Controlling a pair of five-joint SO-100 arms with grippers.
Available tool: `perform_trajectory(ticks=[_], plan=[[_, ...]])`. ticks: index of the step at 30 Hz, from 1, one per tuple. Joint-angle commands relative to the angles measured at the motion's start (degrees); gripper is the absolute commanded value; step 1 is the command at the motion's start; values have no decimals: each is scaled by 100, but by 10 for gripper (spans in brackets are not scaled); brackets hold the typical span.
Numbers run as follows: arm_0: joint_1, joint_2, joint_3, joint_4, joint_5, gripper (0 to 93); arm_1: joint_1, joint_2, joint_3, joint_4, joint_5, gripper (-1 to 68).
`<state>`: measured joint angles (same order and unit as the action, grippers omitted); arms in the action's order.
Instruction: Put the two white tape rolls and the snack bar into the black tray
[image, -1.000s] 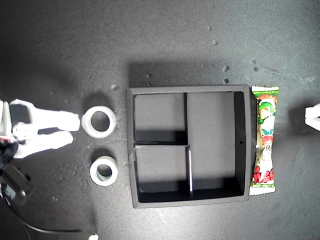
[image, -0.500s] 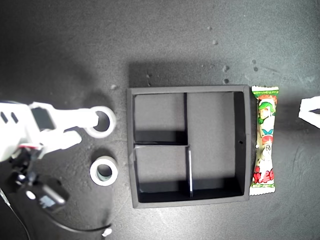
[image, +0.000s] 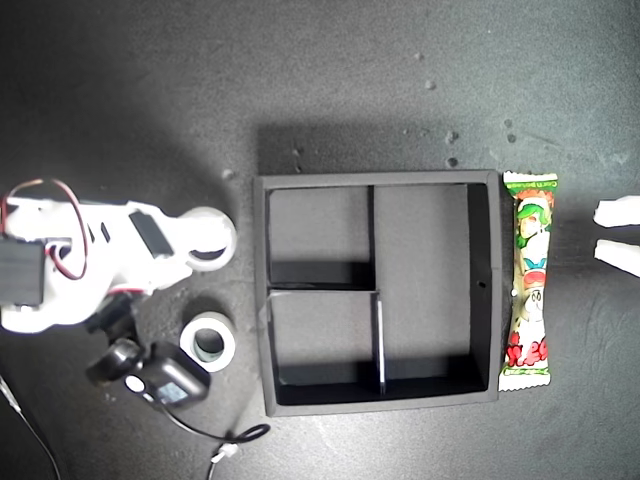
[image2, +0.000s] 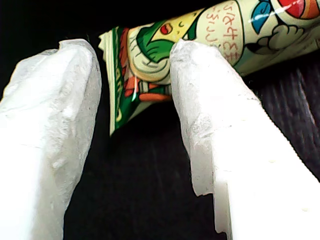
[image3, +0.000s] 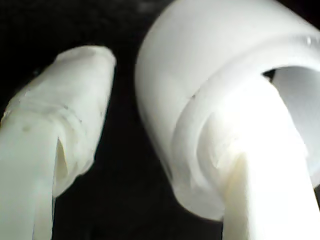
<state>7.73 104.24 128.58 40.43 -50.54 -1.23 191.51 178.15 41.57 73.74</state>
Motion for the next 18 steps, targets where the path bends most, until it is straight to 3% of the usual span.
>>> perform_trajectory(ticks=[1, 7, 13, 18], plan=[[-62, 343, 62, 53, -149, 109, 0, 44, -70, -70, -492, 93], [-114, 624, 396, 18, -185, 101, -35, 44, -176, -18, -633, 106], [-369, 606, 264, -62, -237, 1, -193, -35, -765, 202, -2004, 164], [-554, 1099, -519, 835, -79, 1, -26, -35, -1195, 378, -2725, 229]])
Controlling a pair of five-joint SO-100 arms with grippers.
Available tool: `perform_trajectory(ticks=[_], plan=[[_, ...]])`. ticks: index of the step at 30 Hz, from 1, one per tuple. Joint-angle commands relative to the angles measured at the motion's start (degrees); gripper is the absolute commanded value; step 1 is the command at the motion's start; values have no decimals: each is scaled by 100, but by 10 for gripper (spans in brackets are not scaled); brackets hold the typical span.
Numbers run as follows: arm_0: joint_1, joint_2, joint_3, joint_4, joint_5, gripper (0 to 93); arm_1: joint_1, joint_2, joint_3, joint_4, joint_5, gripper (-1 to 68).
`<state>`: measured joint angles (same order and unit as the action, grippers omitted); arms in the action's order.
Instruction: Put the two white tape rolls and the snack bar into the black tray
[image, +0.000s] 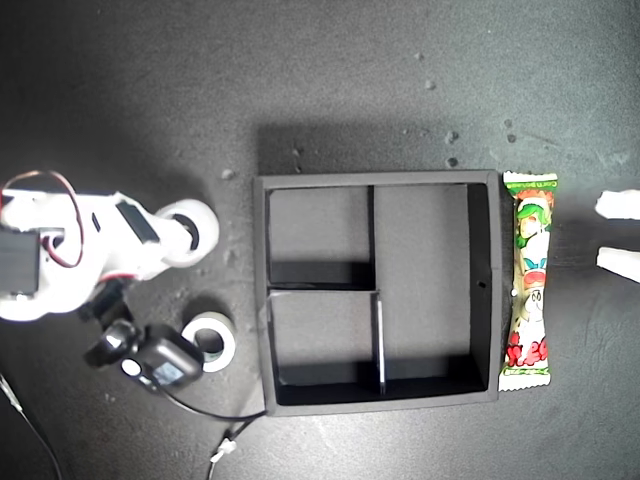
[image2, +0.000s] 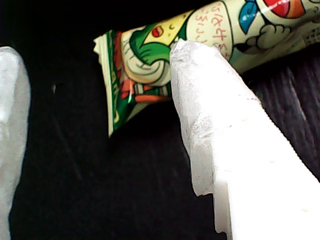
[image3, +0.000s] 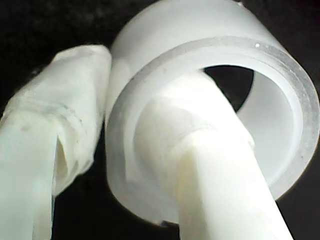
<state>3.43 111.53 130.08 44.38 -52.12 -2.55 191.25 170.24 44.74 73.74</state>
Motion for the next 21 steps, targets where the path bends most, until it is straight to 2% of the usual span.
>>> perform_trajectory(ticks=[1, 3, 4, 7, 9, 11, 14, 15, 16, 17, 21], plan=[[-141, 439, -949, 677, 132, 1, 149, -9, -510, 88, -2725, 232], [-158, 510, -1573, 1072, 246, 1, 387, -9, -694, 123, -2303, 232], [-167, 510, -1890, 1248, 281, 1, 703, -9, -721, 141, -1521, 222], [-149, 316, -2769, 1696, 378, 1, 1002, 53, -598, 123, 686, 190], [-105, 97, -3252, 1934, 448, 1, 1002, 18, -466, 70, 1591, 180], [-53, -176, -3639, 2109, 527, 1, 976, 26, -431, 79, 1828, 176], [88, -589, -4175, 2294, 633, 1, 1116, 0, -756, 817, 1160, 180], [141, -738, -4368, 2338, 642, 1, 1178, 0, -826, 932, 422, 184], [193, -888, -4553, 2355, 659, 1, 1195, 0, -923, 1037, -272, 216], [237, -1081, -4781, 2408, 686, 1, 1081, -9, -1020, 1046, -1090, 251], [352, -1951, -5643, 2628, 712, 2, 642, -193, -1635, 1099, -2918, 294]])
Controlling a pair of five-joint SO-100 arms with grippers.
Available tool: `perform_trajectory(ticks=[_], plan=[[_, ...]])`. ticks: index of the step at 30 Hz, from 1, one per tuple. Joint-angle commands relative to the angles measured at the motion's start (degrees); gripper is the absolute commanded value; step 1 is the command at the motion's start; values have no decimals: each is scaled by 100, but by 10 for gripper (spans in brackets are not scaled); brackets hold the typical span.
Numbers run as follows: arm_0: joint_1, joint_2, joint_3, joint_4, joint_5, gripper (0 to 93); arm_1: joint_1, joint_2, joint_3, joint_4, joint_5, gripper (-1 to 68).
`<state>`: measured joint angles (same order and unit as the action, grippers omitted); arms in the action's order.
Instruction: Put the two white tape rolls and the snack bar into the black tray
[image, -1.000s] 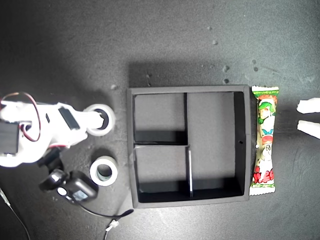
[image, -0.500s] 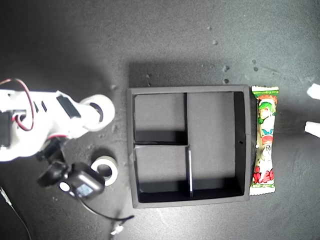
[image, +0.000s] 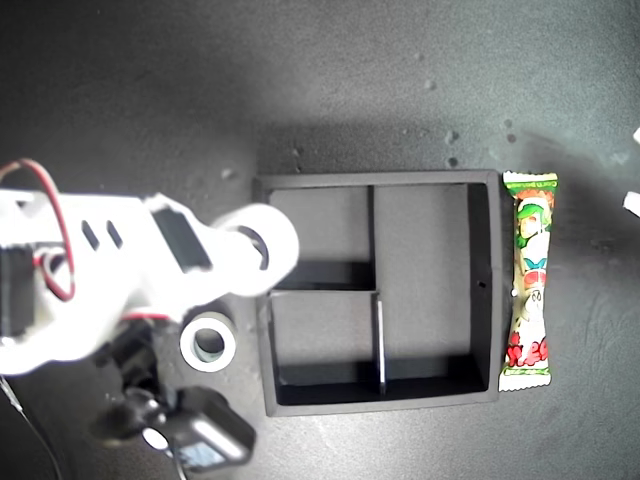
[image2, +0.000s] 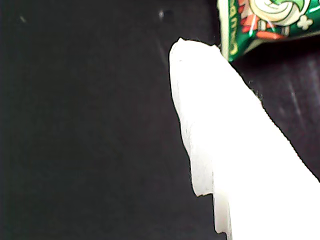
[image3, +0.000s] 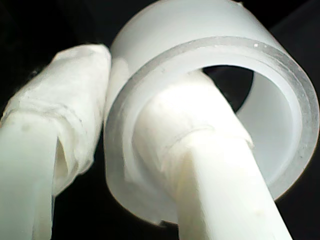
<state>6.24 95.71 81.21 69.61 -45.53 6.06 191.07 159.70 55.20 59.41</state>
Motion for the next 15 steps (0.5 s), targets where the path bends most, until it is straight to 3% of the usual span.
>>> perform_trajectory(ticks=[1, 6, 15], plan=[[70, -563, -905, 132, 53, 3, -343, -448, -800, 18, -1811, 284], [-35, -1406, -1556, 325, 53, 6, -932, -3428, -2540, -237, -2997, 303], [-272, -2276, -2584, 782, 352, 12, -1670, -7093, -4509, 809, -3032, 316]])
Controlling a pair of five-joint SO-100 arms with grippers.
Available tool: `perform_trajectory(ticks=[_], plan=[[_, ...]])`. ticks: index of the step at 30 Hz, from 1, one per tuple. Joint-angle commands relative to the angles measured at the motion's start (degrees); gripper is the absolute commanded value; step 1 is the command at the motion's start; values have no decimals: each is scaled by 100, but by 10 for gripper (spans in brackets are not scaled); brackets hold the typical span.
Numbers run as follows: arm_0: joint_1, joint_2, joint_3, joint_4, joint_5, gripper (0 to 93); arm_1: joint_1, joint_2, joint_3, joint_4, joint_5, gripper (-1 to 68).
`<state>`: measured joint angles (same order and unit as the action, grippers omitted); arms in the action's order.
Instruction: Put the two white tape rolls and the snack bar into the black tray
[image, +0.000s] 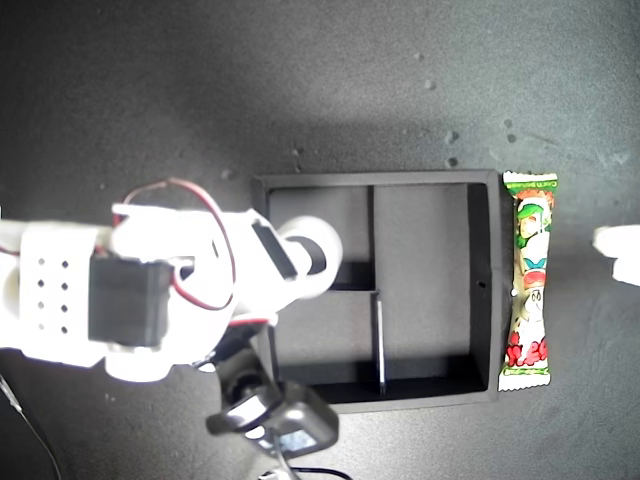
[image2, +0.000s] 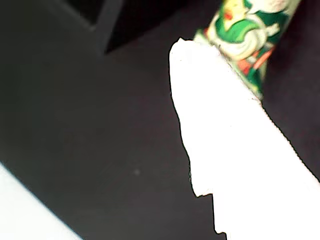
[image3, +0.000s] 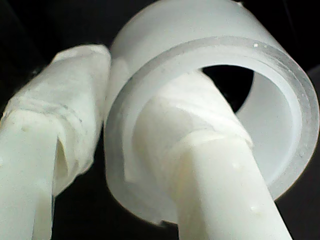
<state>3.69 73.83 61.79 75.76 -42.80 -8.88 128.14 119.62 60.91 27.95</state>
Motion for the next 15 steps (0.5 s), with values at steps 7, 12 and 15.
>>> perform_trajectory(ticks=[7, 12, 15], plan=[[-70, -800, -1670, 800, 158, 39, -352, -1960, -633, 360, 483, 272], [44, -1389, -2575, 1564, -18, 121, -571, -2777, -1107, 624, 598, 266], [62, -1960, -3621, 2276, -123, 140, -633, -3507, -1696, 800, 580, 268]])
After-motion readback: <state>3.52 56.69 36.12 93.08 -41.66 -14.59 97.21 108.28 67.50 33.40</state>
